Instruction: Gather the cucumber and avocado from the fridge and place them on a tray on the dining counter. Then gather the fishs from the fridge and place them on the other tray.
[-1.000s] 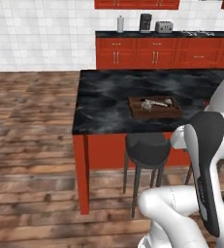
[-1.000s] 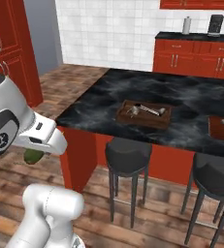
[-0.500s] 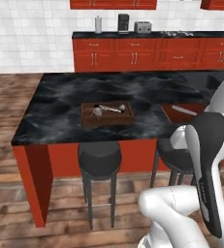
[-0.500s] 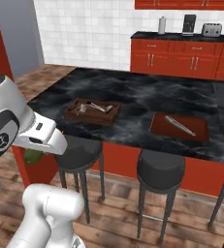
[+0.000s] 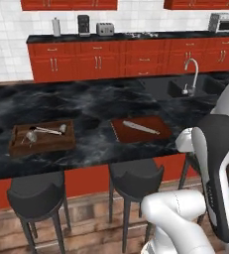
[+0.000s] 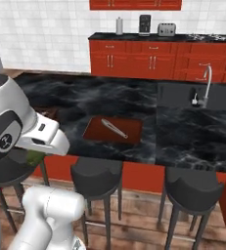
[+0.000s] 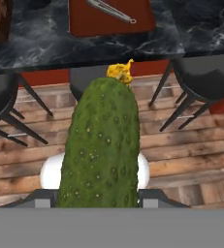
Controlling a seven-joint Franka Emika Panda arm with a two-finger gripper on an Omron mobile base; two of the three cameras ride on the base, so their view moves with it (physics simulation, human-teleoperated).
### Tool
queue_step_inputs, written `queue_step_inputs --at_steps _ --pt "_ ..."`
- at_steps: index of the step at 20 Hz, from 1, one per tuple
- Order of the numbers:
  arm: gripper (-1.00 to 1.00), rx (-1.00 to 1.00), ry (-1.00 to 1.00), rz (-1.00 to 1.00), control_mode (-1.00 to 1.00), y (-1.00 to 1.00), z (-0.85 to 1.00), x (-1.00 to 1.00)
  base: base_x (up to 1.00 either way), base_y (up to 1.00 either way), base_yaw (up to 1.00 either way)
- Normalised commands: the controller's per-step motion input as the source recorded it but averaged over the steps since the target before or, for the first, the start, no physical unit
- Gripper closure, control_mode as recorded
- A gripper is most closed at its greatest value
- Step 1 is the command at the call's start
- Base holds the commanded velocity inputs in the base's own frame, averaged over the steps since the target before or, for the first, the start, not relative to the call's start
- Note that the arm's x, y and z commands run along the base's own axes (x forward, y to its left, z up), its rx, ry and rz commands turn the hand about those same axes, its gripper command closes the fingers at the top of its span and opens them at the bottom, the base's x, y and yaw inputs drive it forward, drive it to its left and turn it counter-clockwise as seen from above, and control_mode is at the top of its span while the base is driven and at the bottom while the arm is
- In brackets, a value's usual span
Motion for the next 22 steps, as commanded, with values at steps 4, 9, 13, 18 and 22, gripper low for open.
queue_step_inputs --at_steps 4,9,13,18,22 --pt "1.00 0.00 0.00 0.00 1.00 0.00 0.00 0.00 0.63 -0.18 -0.09" --pt "1.00 0.00 0.00 0.00 1.00 0.00 0.00 0.00 0.61 -0.05 0.00" --pt "1.00 0.00 0.00 0.00 1.00 0.00 0.00 0.00 0.64 -0.03 0.00" --pt "1.00 0.00 0.01 0.00 -1.00 0.00 0.00 0.17 0.61 0.00 0.00" --pt "1.00 0.04 0.09 0.00 -1.00 0.00 0.00 1.00 0.00 0.00 0.00"
